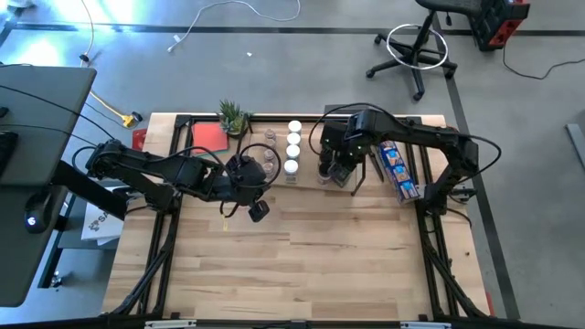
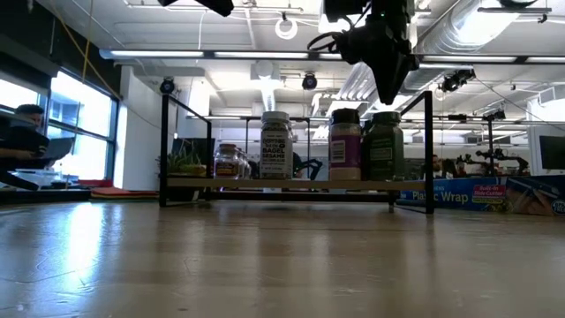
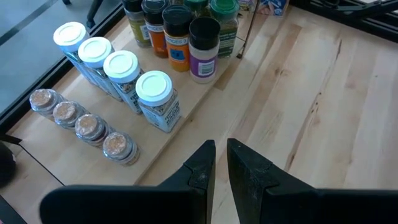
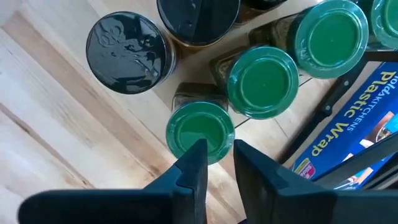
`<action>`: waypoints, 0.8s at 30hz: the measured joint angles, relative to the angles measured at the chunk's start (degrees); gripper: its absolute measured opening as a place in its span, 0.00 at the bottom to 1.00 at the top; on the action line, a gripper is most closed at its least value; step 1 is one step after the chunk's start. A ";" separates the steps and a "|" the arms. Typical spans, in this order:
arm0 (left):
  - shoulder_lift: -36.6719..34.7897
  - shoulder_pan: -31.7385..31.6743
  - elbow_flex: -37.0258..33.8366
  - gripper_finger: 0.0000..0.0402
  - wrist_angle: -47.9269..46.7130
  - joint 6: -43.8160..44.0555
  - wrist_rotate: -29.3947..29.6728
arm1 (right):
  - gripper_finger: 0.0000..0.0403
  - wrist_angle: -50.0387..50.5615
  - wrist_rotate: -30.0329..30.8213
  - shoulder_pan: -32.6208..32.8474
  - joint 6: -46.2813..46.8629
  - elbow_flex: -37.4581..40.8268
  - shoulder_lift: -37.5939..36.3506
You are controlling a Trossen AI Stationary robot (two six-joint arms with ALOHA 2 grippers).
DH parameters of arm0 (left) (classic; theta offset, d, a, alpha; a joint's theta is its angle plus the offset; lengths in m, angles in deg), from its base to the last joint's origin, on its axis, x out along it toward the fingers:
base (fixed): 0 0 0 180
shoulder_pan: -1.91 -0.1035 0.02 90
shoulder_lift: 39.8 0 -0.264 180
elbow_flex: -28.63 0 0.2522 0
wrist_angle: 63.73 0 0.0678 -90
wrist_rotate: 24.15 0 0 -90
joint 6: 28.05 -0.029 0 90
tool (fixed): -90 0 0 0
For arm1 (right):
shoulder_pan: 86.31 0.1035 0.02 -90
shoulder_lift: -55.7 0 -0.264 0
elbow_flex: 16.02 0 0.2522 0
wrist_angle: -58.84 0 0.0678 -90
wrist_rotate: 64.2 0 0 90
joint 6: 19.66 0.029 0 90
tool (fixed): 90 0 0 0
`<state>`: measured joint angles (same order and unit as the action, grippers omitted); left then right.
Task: Shelf spices
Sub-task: Put the green seasoning bottle on the shelf aligned with the other green seasoning bottles
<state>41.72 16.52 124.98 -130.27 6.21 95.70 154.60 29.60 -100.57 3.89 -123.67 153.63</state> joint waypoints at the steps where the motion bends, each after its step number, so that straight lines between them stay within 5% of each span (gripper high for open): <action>1: 0.00 -0.02 0.00 0.09 0.00 0.00 0.00 | 0.18 -0.02 -0.01 0.00 0.04 0.00 0.00; 14: 0.00 0.00 -0.02 0.09 0.09 0.07 -0.19 | 0.18 -5.05 -1.89 0.19 -0.80 6.48 -0.36; 24: 0.02 0.00 -0.02 0.09 0.24 0.04 -0.70 | 0.18 -6.22 -2.40 0.12 -22.70 6.10 -0.17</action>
<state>41.74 16.52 124.96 -130.03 6.26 95.00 148.38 27.20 -100.45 -18.82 -117.57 153.46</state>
